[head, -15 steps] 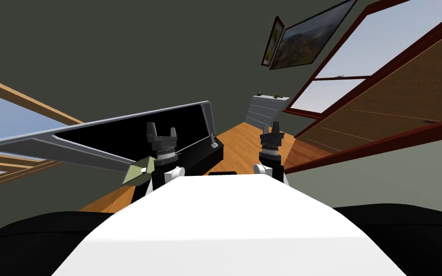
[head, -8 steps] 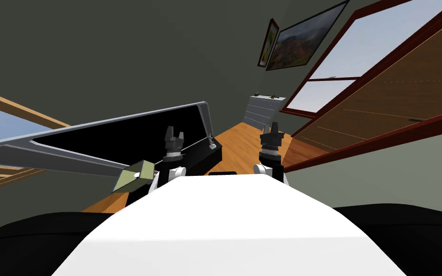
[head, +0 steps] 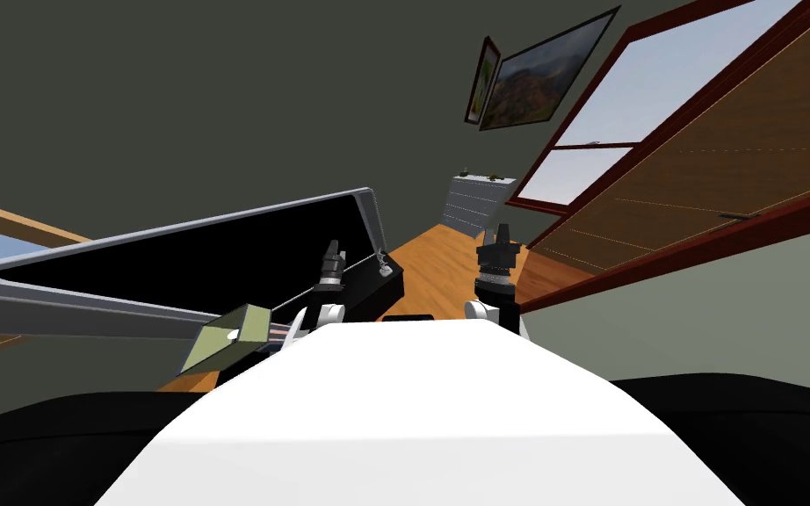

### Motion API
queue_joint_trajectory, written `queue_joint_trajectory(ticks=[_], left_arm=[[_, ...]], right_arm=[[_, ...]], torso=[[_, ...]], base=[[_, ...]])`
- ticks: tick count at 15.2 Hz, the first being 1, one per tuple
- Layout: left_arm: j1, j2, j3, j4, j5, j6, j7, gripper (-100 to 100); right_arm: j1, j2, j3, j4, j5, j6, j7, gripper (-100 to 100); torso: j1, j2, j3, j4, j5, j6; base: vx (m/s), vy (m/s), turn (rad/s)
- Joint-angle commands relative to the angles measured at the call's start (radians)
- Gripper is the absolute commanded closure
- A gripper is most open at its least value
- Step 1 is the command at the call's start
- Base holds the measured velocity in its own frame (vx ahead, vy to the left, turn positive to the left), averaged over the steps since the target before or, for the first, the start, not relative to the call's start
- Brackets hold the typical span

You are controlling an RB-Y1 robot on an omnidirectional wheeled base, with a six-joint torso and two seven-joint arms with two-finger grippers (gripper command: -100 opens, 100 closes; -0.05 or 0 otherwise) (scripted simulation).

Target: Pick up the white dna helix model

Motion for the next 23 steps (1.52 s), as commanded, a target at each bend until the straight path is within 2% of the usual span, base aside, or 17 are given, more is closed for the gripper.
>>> queue_joint_trajectory(ticks=[1, 4, 6, 7, 8, 11, 13, 14, 17, 18, 20, 21, 23], left_arm=[[-0.009, 0.0, -0.01, 0.029, -0.011, 0.05, -0.036, -100], [-0.019, 0.0, -0.015, 0.056, -0.018, 0.082, -0.058, -100], [-0.039, -0.002, -0.025, 0.107, -0.032, 0.134, -0.104, -100], [-0.039, -0.002, -0.025, 0.11, -0.032, 0.142, -0.104, -100], [-0.049, -0.005, -0.031, 0.137, -0.039, 0.166, -0.127, -100], [-0.059, -0.007, -0.036, 0.165, -0.046, 0.203, -0.15, -100], [-0.078, -0.014, -0.046, 0.217, -0.059, 0.258, -0.195, -100], [-0.078, -0.014, -0.046, 0.219, -0.059, 0.263, -0.195, -100], [-0.098, -0.022, -0.055, 0.272, -0.073, 0.322, -0.24, -100], [-0.098, -0.022, -0.055, 0.272, -0.073, 0.322, -0.24, -100], [-0.116, -0.032, -0.064, 0.323, -0.086, 0.375, -0.282, -100], [-0.116, -0.032, -0.064, 0.323, -0.086, 0.378, -0.282, -100], [-0.134, -0.041, -0.072, 0.37, -0.098, 0.429, -0.322, -100]], right_arm=[[0.0, 0.0, 0.0, 0.0, 0.0, 0.0, 0.0, 0], [0.0, 0.0, 0.0, 0.0, 0.0, 0.0, 0.0, 0], [0.0, 0.0, 0.0, 0.0, 0.0, 0.0, 0.0, 0], [0.0, 0.0, 0.0, 0.0, 0.0, 0.0, 0.0, 0], [0.0, 0.0, 0.0, 0.0, 0.0, 0.0, 0.0, 0], [0.0, 0.0, 0.0, 0.0, 0.0, 0.0, 0.0, 0], [0.0, 0.0, 0.0, 0.0, 0.0, 0.0, 0.0, 0], [0.0, 0.0, 0.0, 0.0, 0.0, 0.0, 0.0, 0], [0.0, 0.0, 0.0, 0.0, 0.0, 0.0, 0.0, 0], [0.0, 0.0, 0.0, 0.0, 0.0, 0.0, 0.0, 0], [0.0, 0.0, 0.0, 0.0, 0.0, 0.0, 0.0, 0], [0.0, 0.0, 0.0, 0.0, 0.0, 0.0, 0.0, 0], [0.0, 0.0, 0.0, 0.0, 0.0, 0.0, 0.0, 0]], torso=[[0.0, 0.0, 0.0, 0.0, 0.0, 0.0], [0.0, 0.0, 0.0, 0.0, 0.0, 0.0], [0.001, 0.001, 0.0, 0.0, 0.0, 0.0], [0.0, 0.0, 0.0, 0.0, 0.0, 0.0], [0.0, 0.0, 0.0, 0.0, 0.0, 0.0], [0.001, 0.0, 0.0, 0.0, 0.0, 0.0], [0.0, 0.0, 0.0, 0.0, 0.0, 0.0], [0.001, -0.001, 0.0, 0.0, 0.0, 0.0], [0.0, 0.0, 0.0, 0.0, 0.0, 0.0], [0.0, 0.0, 0.0, 0.0, 0.0, 0.0], [0.001, 0.0, 0.0, 0.0, 0.0, 0.0], [0.001, 0.0, 0.0, 0.0, 0.0, 0.0], [0.001, 0.0, 0.0, 0.0, 0.0, 0.0]], base=[[0.043, -0.028, -0.048], [0.041, -0.023, -0.053], [0.047, -0.025, -0.077], [0.049, -0.023, -0.065], [0.05, -0.02, -0.063], [0.047, -0.016, -0.053], [0.055, -0.02, -0.083], [0.055, -0.017, -0.068], [0.045, -0.023, -0.052], [0.043, -0.023, -0.046], [0.051, -0.012, -0.077], [0.054, -0.009, -0.053], [0.062, -0.011, -0.062]])
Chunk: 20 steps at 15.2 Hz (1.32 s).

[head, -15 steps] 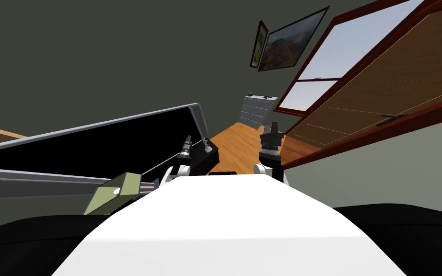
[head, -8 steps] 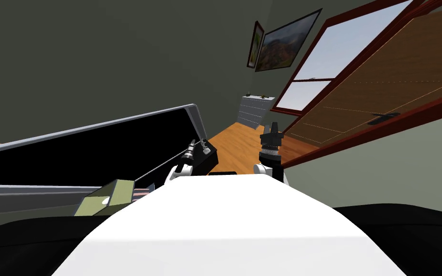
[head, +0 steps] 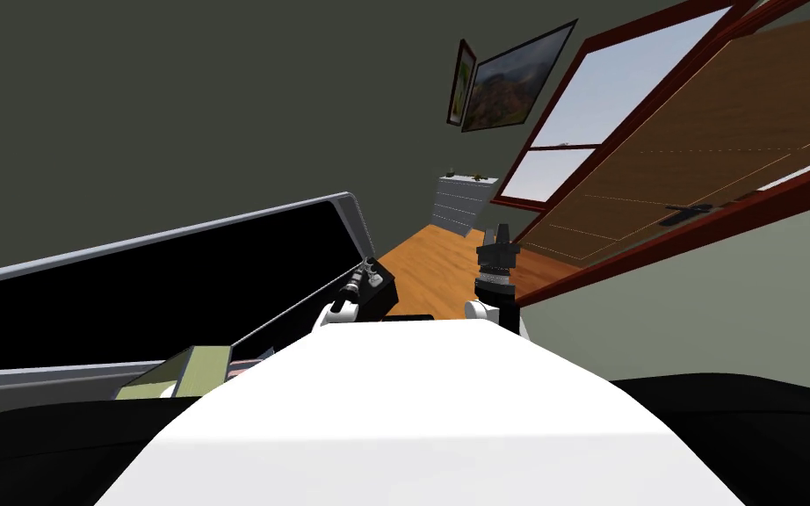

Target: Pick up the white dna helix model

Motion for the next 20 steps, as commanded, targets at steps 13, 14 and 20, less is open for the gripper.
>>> queue_joint_trajectory(ticks=[13, 14, 20], left_arm=[[-0.079, -0.049, -0.026, 0.195, -0.053, 0.232, -0.171, -100], [-0.073, -0.047, -0.026, 0.175, -0.05, 0.219, -0.159, -100], [-0.094, -0.043, -0.02, 0.233, -0.057, 0.187, -0.149, 100]], right_arm=[[0.0, 0.0, 0.0, 0.0, 0.0, 0.0, 0.0, 0], [0.0, 0.0, 0.0, 0.0, 0.0, 0.0, 0.0, 0], [0.0, 0.0, 0.0, 0.0, 0.0, 0.0, 0.0, 0]], torso=[[0.001, 0.001, 0.0, 0.0, 0.0, 0.0], [0.001, 0.003, 0.001, 0.0, 0.0, 0.0], [0.0, 0.004, 0.003, 0.001, 0.0, 0.0]], base=[[0.058, 0.0, -0.047], [0.0, 0.0, 0.0], [0.005, -0.006, 0.017]])
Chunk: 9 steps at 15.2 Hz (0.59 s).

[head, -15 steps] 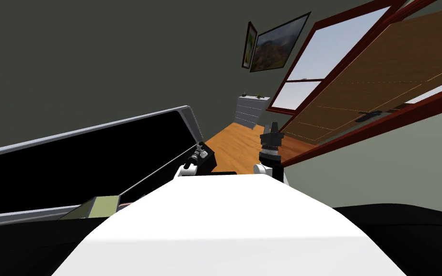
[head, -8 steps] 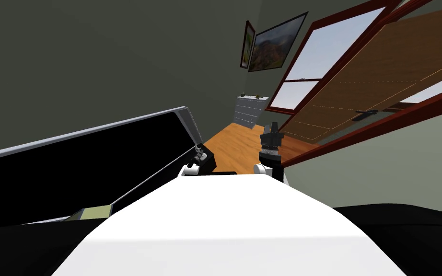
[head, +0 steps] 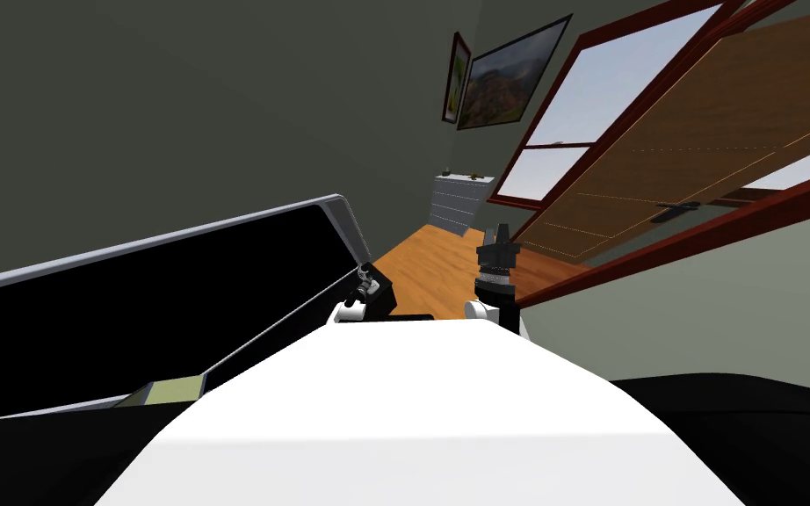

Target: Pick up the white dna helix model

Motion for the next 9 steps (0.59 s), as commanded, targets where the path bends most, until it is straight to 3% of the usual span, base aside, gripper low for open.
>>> queue_joint_trajectory(ticks=[1, 4, 7, 8, 9], left_arm=[[0.0, 0.0, 0.0, 0.0, 0.0, 0.0, 0.0, 100], [0.001, -0.001, -0.001, 0.0, 0.0, 0.0, 0.0, 100], [0.02, -0.003, -0.007, -0.057, 0.006, 0.039, -0.013, 100], [0.012, -0.002, -0.005, -0.037, 0.005, 0.024, -0.008, 100], [-0.003, 0.021, 0.015, -0.022, 0.025, 0.039, -0.001, -100]], right_arm=[[0.0, 0.0, 0.0, 0.0, 0.0, 0.0, 0.0, 0], [0.0, 0.0, 0.0, 0.0, 0.0, 0.0, 0.0, 0], [0.0, 0.0, 0.0, 0.0, 0.0, 0.0, 0.0, 0], [0.0, 0.0, 0.0, 0.0, 0.0, 0.0, 0.0, 0], [0.0, 0.0, 0.0, 0.0, 0.0, 0.0, 0.0, 0]], torso=[[0.0, 0.0, 0.0, 0.0, 0.0, 0.0], [0.001, -0.002, -0.001, 0.0, 0.0, 0.0], [0.002, -0.003, -0.002, 0.0, 0.0, 0.0], [0.003, -0.002, -0.001, 0.0, 0.001, 0.0], [0.003, -0.002, -0.001, 0.0, 0.001, 0.0]], base=[[0.0, 0.0, 0.0], [0.0, 0.0, 0.0], [-0.001, 0.008, -0.035], [-0.01, 0.008, -0.01], [0.009, 0.005, -0.163]])
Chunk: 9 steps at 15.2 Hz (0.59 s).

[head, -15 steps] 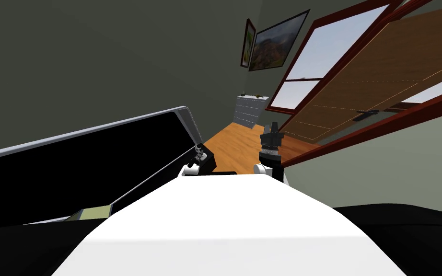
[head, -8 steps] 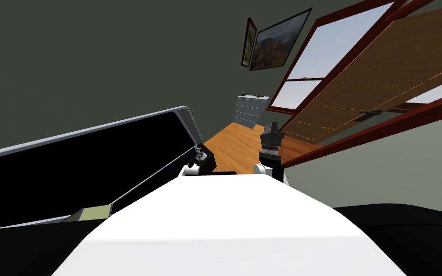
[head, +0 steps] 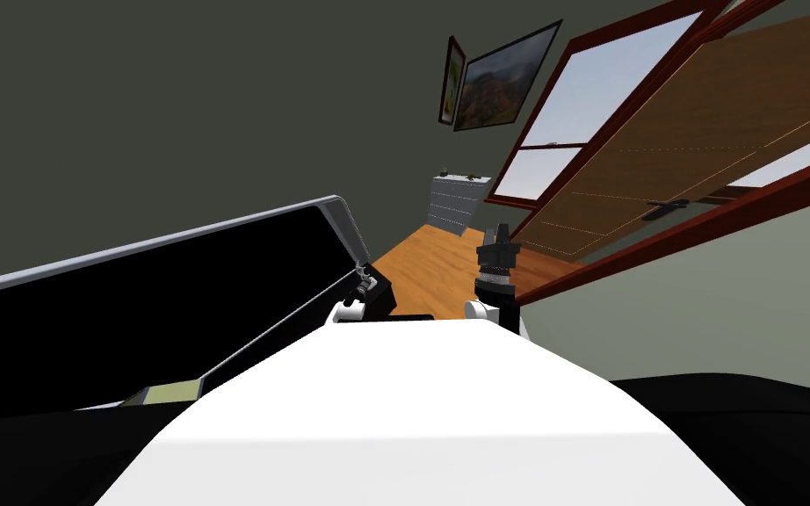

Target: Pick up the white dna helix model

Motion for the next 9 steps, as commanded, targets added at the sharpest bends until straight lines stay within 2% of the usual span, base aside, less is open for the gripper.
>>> queue_joint_trajectory(ticks=[1, 4, 5, 6, 9], left_arm=[[-0.017, 0.026, 0.021, 0.019, 0.022, 0.012, 0.01, -100], [-0.042, 0.062, 0.052, 0.048, 0.053, 0.028, 0.024, -100], [-0.036, 0.048, 0.042, 0.039, 0.041, 0.023, 0.018, -100], [-0.049, 0.054, 0.048, 0.07, 0.04, 0.006, 0.026, -100], [-0.065, 0.057, 0.055, 0.113, 0.035, -0.024, 0.036, -100]], right_arm=[[0.0, 0.0, 0.0, 0.0, 0.0, 0.0, 0.0, 0], [0.0, 0.0, 0.0, 0.0, 0.0, 0.0, 0.0, 0], [0.0, 0.0, 0.0, 0.0, 0.0, 0.0, 0.0, 0], [0.0, 0.0, 0.0, 0.0, 0.0, 0.0, 0.0, 0], [0.0, 0.0, 0.0, 0.0, 0.0, 0.0, 0.0, 0]], torso=[[0.0, 0.0, 0.0, 0.0, 0.0, 0.0], [0.001, -0.001, 0.0, 0.0, 0.0, 0.0], [0.001, 0.0, 0.0, 0.0, 0.0, 0.0], [0.001, 0.0, 0.0, 0.0, 0.0, -0.001], [-0.001, -0.001, -0.001, 0.0, 0.0, -0.001]], base=[[0.017, 0.009, -0.283], [0.004, 0.017, -0.222], [-0.006, 0.011, -0.059], [0.0, 0.0, 0.0], [0.019, -0.015, 0.002]])
